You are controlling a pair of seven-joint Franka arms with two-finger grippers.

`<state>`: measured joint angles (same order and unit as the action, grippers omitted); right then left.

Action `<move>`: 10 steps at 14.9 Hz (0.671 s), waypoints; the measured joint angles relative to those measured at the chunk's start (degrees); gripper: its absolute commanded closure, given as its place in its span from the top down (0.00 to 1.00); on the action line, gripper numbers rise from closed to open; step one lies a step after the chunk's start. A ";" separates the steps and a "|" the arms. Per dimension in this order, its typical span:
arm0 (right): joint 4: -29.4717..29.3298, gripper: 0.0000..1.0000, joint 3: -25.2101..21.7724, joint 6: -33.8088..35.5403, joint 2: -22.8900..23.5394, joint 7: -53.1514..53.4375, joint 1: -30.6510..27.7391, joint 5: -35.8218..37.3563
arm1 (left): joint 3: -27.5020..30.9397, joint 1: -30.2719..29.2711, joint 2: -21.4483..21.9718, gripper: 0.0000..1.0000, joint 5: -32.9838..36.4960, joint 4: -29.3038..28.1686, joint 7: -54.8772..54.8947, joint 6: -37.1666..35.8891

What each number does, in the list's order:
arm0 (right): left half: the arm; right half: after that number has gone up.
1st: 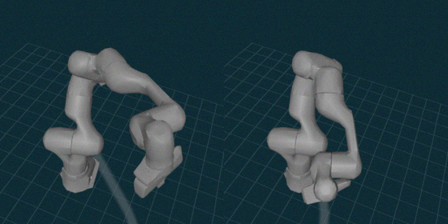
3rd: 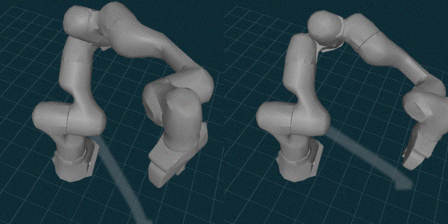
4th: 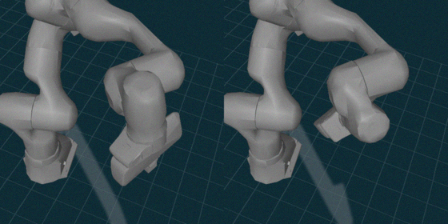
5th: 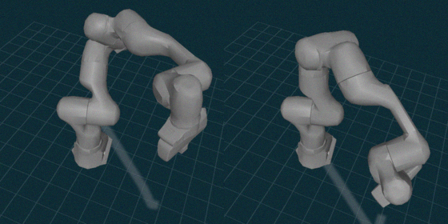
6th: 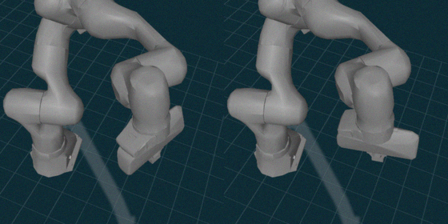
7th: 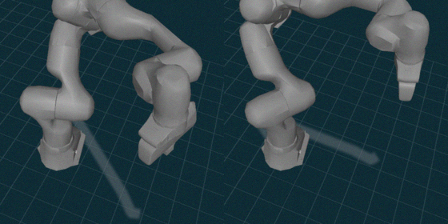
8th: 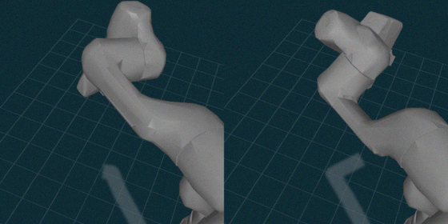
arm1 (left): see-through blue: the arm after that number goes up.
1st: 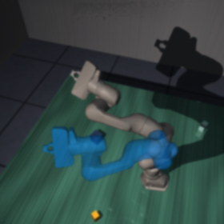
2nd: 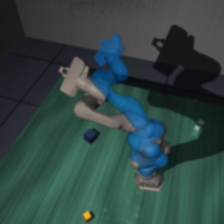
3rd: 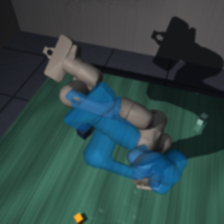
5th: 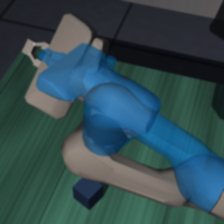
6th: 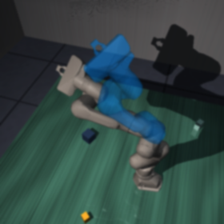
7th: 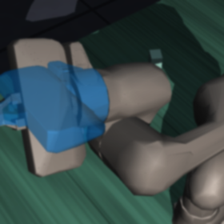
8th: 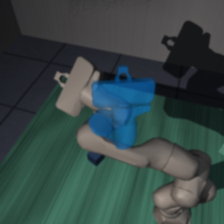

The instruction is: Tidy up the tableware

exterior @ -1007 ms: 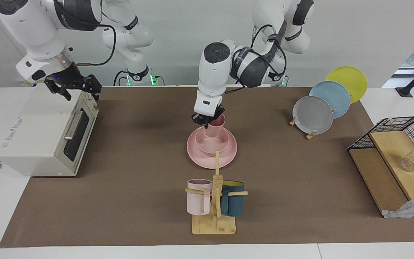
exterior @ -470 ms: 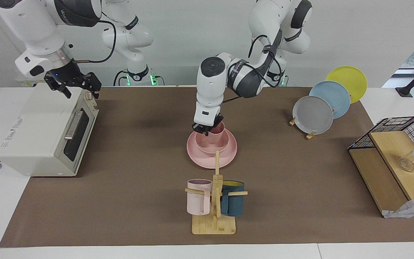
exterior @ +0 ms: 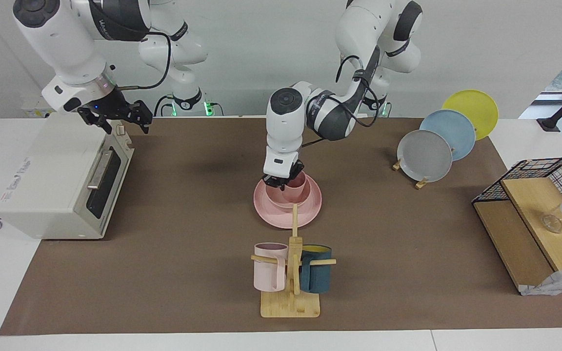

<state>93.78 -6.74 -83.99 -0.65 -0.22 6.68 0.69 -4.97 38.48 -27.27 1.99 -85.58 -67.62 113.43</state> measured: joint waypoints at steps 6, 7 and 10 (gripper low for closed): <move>-0.76 1.00 -0.48 0.73 0.62 0.00 0.41 -0.18 | 0.00 0.01 0.00 0.56 0.19 -0.99 0.00 2.03; -0.77 1.00 -0.57 1.03 1.12 0.00 0.41 -0.25 | 0.00 0.01 0.00 1.00 0.45 -1.15 0.00 2.09; -0.99 1.00 -0.72 1.09 2.08 0.00 0.57 -0.33 | 0.01 0.02 0.00 1.00 1.08 -1.17 0.00 2.09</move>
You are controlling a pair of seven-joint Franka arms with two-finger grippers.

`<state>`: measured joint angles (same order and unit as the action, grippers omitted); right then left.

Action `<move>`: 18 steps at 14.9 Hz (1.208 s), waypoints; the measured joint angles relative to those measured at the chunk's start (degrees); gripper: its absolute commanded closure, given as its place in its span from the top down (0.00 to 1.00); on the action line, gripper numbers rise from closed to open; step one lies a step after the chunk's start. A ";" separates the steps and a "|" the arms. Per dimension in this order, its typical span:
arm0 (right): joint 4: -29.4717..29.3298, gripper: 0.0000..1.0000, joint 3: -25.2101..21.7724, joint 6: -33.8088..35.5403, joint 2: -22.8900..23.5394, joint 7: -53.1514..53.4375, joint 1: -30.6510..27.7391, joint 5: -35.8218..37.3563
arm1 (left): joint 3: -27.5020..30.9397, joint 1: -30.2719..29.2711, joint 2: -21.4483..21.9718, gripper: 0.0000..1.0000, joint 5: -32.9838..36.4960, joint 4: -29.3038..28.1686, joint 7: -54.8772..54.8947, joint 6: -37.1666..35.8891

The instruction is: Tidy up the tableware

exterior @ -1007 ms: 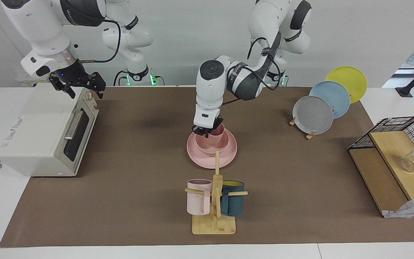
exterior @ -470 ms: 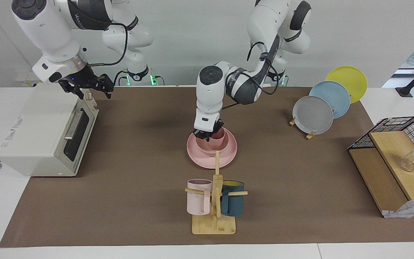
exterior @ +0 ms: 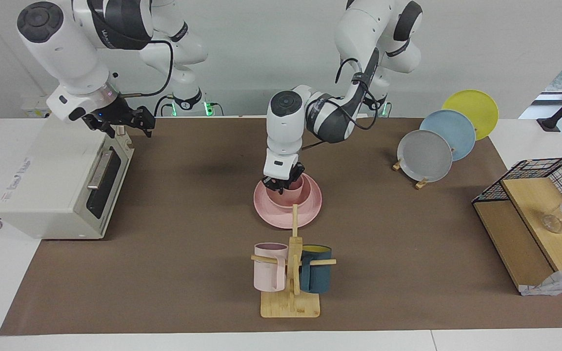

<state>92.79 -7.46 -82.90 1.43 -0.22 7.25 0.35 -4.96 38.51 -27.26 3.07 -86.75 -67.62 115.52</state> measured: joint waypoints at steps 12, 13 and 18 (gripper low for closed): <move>-0.79 1.00 -1.26 0.01 -1.39 -0.33 -1.65 -0.17 | 1.66 -14.77 16.31 1.00 0.09 1.66 20.05 -17.44; -0.81 1.00 -1.15 0.01 -1.42 -0.33 -1.54 -0.26 | 1.72 -17.61 17.82 1.00 0.08 1.62 24.34 -19.16; -0.85 1.00 -0.82 0.01 -1.44 -0.33 -1.46 -0.30 | 1.98 -31.41 22.60 1.00 -0.04 -0.07 50.17 -24.18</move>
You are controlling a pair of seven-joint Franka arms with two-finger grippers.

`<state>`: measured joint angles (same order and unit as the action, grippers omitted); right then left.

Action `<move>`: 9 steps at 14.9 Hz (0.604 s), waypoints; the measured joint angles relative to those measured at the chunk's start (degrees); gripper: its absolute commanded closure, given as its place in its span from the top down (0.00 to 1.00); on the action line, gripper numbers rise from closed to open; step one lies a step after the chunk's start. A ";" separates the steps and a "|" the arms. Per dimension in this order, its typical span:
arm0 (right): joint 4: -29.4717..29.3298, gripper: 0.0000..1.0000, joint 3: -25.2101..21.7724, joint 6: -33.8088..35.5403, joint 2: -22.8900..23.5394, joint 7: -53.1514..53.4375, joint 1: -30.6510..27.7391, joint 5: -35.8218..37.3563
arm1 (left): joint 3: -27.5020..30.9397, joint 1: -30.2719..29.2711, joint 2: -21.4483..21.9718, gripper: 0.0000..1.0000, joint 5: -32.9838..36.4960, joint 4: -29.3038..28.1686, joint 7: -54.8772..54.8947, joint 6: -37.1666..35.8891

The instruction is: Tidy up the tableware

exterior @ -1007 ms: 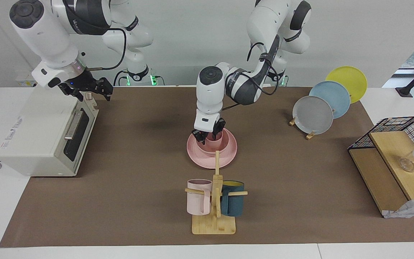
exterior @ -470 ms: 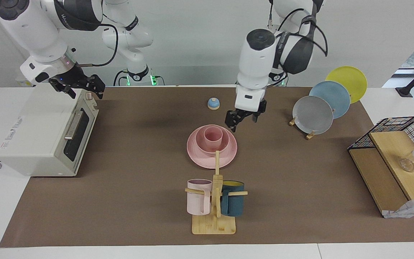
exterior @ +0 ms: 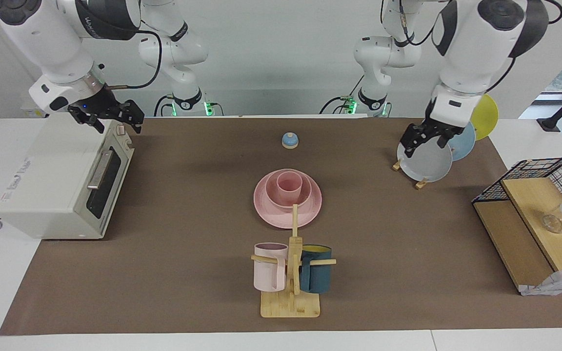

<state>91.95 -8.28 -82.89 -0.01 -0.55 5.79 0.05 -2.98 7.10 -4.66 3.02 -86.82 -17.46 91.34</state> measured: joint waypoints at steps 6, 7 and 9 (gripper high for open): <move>-0.30 1.00 0.03 0.02 -0.03 0.00 0.00 0.00 | -0.77 -2.92 4.54 1.00 -0.04 -8.91 9.35 2.99; -0.30 1.00 0.03 0.02 -0.02 0.00 0.00 0.00 | -1.05 -2.88 5.67 1.00 -0.04 -10.36 9.36 3.67; -0.30 1.00 0.03 0.02 -0.03 0.00 0.00 0.00 | -1.22 -2.87 7.14 1.00 -0.87 -10.97 9.36 3.87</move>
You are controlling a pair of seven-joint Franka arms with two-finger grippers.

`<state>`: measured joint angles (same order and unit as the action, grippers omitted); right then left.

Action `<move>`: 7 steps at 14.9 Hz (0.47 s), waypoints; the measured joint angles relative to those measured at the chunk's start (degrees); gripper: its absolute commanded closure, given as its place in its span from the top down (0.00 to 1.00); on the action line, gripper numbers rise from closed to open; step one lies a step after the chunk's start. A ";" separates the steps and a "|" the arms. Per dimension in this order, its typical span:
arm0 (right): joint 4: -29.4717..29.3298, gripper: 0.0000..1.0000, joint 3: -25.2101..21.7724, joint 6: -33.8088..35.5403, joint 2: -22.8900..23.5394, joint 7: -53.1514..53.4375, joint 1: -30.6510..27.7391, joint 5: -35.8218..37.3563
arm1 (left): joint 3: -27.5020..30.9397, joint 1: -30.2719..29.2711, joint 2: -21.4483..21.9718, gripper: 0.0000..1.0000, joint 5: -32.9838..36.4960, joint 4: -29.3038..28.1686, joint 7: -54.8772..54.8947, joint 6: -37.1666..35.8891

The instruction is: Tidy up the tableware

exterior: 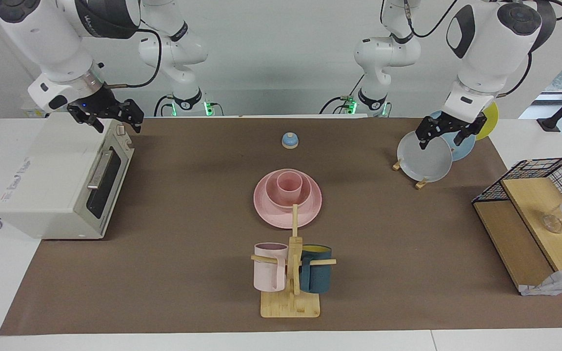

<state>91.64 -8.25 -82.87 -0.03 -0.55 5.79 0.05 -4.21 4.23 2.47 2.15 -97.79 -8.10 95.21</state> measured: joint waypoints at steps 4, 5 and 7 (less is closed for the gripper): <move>-0.01 1.00 0.03 0.00 0.00 0.00 0.05 0.00 | 0.03 0.00 1.05 1.00 -4.06 2.25 0.00 -3.67; -0.01 1.00 0.07 0.00 0.00 0.00 0.06 0.00 | 0.02 0.00 1.01 1.00 -4.20 3.34 0.00 -5.12; -0.01 1.00 0.14 0.00 -0.01 0.00 0.11 0.00 | 0.00 0.00 0.97 1.00 -4.21 4.41 0.25 -6.44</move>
<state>91.63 -8.11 -82.87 -0.04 -0.55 5.90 0.05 -4.20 4.23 3.44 -2.06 -93.39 -7.85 88.77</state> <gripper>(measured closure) 0.000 0.000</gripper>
